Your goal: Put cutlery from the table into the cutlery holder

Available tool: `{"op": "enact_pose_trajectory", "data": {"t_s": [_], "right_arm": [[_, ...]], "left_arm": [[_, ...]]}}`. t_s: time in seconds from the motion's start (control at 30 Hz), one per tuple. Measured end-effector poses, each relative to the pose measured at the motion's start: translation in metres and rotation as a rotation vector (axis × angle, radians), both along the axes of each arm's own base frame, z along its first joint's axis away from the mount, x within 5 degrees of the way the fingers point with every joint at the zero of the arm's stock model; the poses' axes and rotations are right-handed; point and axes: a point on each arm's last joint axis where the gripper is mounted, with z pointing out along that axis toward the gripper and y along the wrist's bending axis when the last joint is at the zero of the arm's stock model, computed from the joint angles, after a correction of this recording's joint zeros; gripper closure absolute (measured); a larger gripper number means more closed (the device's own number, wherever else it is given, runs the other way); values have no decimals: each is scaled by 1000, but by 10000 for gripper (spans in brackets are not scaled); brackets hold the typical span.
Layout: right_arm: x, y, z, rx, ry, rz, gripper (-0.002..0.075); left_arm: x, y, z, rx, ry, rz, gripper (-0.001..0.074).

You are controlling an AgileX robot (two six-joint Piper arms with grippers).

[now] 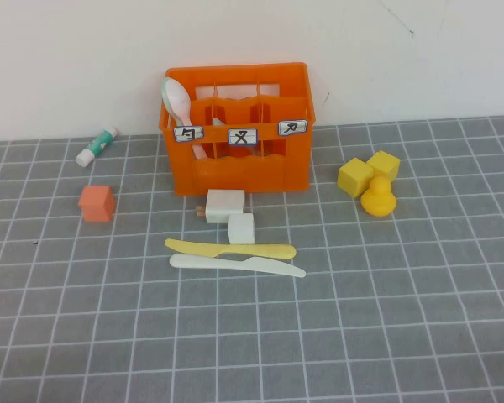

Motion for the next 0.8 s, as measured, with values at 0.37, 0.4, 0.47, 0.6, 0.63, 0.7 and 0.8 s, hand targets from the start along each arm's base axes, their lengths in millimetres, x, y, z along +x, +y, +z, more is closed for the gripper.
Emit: {"op": "enact_pose_trajectory", "data": {"t_s": [0.37,0.4,0.47,0.6,0.63,0.7,0.8], "right_arm": [[0,0,0,0,0,0,708],[0,0,0,0,0,0,708],[0,0,0,0,0,0,708],[0,-1,0,-28,1,1,708],[0,-1,0,-29,1,1,708],[0,0,0,-7,-2,0,708],[1,4,2,173,-38,-6,708]], "left_arm": [[0,0,0,0,0,0,736],[0,0,0,0,0,0,736],[0,0,0,0,0,0,736],[0,0,0,0,0,0,736],[0,0,0,0,0,0,736],[0,0,0,0,0,0,736],[0,0,0,0,0,0,736]]}}
